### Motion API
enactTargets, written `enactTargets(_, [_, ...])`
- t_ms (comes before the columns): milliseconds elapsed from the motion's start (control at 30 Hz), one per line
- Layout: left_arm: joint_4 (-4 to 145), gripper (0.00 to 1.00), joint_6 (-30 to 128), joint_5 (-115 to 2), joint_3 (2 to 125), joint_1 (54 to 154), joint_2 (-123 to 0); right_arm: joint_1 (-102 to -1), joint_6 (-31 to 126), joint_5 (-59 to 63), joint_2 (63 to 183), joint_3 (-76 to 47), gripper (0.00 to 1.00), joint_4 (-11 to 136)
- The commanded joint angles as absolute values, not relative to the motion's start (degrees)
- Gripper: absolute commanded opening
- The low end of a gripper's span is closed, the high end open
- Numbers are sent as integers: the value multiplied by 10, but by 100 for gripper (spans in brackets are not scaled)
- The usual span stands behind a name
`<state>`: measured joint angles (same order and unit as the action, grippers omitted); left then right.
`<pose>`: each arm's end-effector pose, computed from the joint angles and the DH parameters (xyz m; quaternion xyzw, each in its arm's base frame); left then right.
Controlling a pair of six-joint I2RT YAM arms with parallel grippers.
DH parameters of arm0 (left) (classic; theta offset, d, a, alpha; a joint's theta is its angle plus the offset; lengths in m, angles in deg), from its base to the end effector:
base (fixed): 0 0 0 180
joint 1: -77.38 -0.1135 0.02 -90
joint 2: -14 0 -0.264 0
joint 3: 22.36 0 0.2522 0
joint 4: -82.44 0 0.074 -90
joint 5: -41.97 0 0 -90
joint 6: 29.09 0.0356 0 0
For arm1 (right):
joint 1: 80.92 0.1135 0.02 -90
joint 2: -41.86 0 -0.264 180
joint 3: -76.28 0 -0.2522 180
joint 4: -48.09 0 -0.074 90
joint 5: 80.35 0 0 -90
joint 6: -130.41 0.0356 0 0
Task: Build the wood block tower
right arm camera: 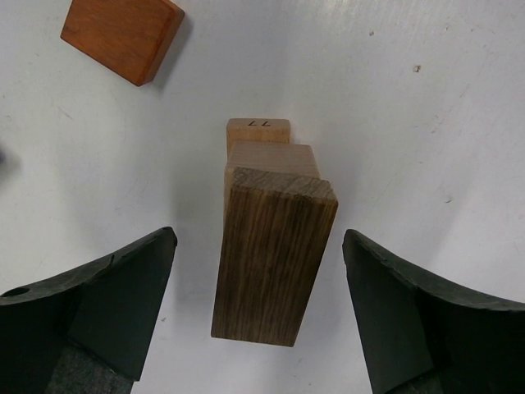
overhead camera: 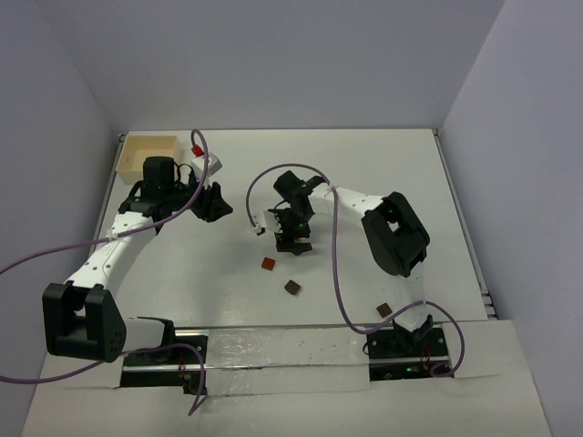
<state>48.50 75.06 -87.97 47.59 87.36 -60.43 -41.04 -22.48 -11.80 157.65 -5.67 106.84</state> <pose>0.2717 -0.0710 0.2852 0.3222 0.7965 -0.2924 0.4198 0.2987 0.2665 0.1702 -0.7760 0.5918 0.1580 0.1501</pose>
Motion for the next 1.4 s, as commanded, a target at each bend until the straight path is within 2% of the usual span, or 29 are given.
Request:
enactTargets(0, [510,55,751,-889,486,869,-602,-406,-231,-106,1586,-55,88,1055])
enactTargets(500, [513,55,746,-890,497,864,-609,-405,-230,-89,1591,-60,84,1044])
enactTargets(633, [513,55,745,-892,500,863,-611,-405,-231,-86,1594,-58,80,1045])
enactTargets(733, [514,55,744,-892,501,863,-612,-404,-236,-85,1599,-54,73,1053])
enactTargets(933, [514,55,746,-891,504,862,-615,-402,-242,-82,1607,-45,65,1062])
enactTargets(1367, [516,55,749,-892,499,860,-616,-401,-246,-80,1613,-37,60,1073])
